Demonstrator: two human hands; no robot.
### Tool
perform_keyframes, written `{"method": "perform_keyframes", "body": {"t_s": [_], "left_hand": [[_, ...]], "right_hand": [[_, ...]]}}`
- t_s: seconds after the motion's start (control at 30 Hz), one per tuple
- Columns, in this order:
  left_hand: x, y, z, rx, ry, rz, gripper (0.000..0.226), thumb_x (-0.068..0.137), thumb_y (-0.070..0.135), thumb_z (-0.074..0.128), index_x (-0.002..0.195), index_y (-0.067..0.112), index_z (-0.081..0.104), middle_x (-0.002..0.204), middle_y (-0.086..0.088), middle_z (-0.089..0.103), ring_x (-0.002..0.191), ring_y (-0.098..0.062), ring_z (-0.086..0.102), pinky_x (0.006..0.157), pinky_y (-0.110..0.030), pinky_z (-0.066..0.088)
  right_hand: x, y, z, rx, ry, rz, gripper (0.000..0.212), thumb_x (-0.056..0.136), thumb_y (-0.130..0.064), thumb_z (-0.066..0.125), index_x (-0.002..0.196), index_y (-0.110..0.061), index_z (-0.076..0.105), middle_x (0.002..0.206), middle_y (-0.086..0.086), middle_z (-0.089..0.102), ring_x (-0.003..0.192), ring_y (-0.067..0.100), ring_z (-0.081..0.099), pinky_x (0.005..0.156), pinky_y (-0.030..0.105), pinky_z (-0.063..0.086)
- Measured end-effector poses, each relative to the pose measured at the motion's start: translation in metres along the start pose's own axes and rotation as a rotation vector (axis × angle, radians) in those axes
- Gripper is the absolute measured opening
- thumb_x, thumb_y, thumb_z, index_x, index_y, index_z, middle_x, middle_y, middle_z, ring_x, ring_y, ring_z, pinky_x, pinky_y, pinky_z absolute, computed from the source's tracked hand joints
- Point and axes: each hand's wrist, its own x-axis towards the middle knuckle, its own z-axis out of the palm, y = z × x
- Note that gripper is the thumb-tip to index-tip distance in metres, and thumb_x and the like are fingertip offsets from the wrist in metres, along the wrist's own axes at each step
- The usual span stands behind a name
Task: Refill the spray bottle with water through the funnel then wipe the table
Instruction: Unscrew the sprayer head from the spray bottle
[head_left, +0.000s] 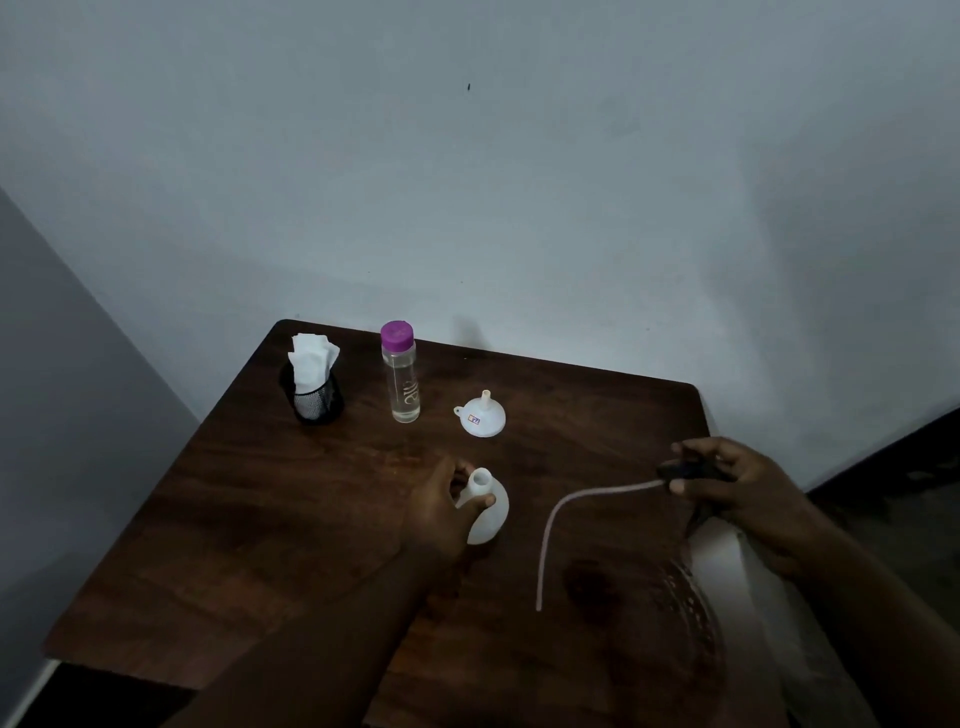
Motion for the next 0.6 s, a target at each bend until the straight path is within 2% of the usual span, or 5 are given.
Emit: {"method": "perform_keyframes", "body": {"t_s": [0.1, 0.3, 0.47, 0.53, 0.6], "left_hand": [[0.0, -0.001, 0.0, -0.001, -0.007, -0.002, 0.032, 0.078, 0.031, 0.085, 0.097, 0.036, 0.061, 0.098, 0.016, 0.069, 0.096, -0.001, 0.065, 0.085, -0.032, 0.057], [0.002, 0.002, 0.002, -0.002, -0.006, -0.044, 0.032, 0.078, 0.026, 0.087, 0.098, 0.031, 0.063, 0.099, 0.012, 0.071, 0.097, -0.004, 0.067, 0.088, -0.03, 0.056], [0.002, 0.004, 0.003, 0.021, -0.009, -0.09, 0.033, 0.077, 0.026, 0.087, 0.097, 0.034, 0.063, 0.098, 0.015, 0.071, 0.096, -0.001, 0.066, 0.084, -0.024, 0.054], [0.002, 0.004, 0.002, 0.008, -0.012, -0.11, 0.034, 0.077, 0.025, 0.088, 0.098, 0.034, 0.063, 0.1, 0.014, 0.071, 0.097, -0.001, 0.067, 0.086, -0.027, 0.056], [0.002, 0.002, 0.002, -0.007, -0.012, -0.115, 0.034, 0.076, 0.025, 0.088, 0.099, 0.034, 0.064, 0.101, 0.014, 0.072, 0.098, -0.003, 0.068, 0.088, -0.031, 0.058]], "right_hand": [[0.025, 0.026, 0.011, -0.075, -0.159, 0.091, 0.053, 0.068, 0.003, 0.083, 0.116, -0.012, 0.068, 0.115, 0.004, 0.073, 0.099, 0.015, 0.071, 0.08, 0.027, 0.056], [0.084, 0.059, 0.032, -0.238, -0.429, 0.152, 0.05, 0.072, -0.004, 0.085, 0.119, -0.014, 0.068, 0.12, -0.001, 0.071, 0.115, 0.017, 0.065, 0.105, 0.035, 0.049], [0.132, 0.085, 0.045, -0.337, -0.579, 0.201, 0.047, 0.08, -0.004, 0.079, 0.124, -0.014, 0.067, 0.122, 0.003, 0.071, 0.113, 0.02, 0.066, 0.099, 0.039, 0.053], [0.147, 0.095, 0.047, -0.39, -0.612, 0.226, 0.045, 0.082, 0.0, 0.076, 0.123, -0.016, 0.068, 0.119, 0.003, 0.072, 0.11, 0.022, 0.068, 0.097, 0.042, 0.053], [0.159, 0.1, 0.051, -0.456, -0.643, 0.227, 0.042, 0.083, 0.004, 0.074, 0.118, -0.019, 0.07, 0.115, 0.002, 0.074, 0.105, 0.02, 0.068, 0.093, 0.035, 0.055]]}}
